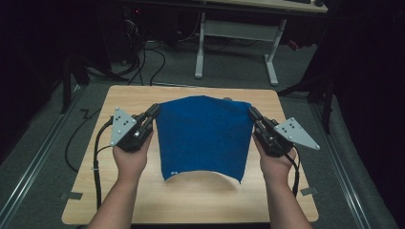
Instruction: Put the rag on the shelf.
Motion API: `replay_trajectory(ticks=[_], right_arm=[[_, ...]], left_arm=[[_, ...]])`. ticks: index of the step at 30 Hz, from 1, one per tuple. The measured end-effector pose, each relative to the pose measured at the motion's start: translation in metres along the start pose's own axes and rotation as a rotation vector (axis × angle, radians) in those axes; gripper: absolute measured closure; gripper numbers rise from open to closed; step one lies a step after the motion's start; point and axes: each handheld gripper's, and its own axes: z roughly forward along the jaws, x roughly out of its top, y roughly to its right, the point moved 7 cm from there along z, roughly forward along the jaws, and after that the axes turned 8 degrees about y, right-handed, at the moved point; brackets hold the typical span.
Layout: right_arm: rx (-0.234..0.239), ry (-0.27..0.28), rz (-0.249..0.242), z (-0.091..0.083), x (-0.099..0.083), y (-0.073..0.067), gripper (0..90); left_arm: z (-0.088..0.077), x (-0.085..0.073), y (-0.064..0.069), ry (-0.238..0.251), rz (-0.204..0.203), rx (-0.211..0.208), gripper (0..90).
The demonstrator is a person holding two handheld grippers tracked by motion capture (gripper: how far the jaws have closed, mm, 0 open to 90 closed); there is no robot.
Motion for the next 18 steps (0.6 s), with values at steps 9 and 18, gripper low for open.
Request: replay_trajectory(ticks=[9,18], right_arm=[[-0.01,0.0,0.005,0.01,0.005,0.007,88.0],[-0.032,-0.024,0.032,0.023,0.006,0.026,88.0]], left_arm=[[0.014,0.006,-0.009,-0.005,0.002,0.01,88.3],[0.031,0.007,-0.022,-0.028,0.002,0.024,88.3]])
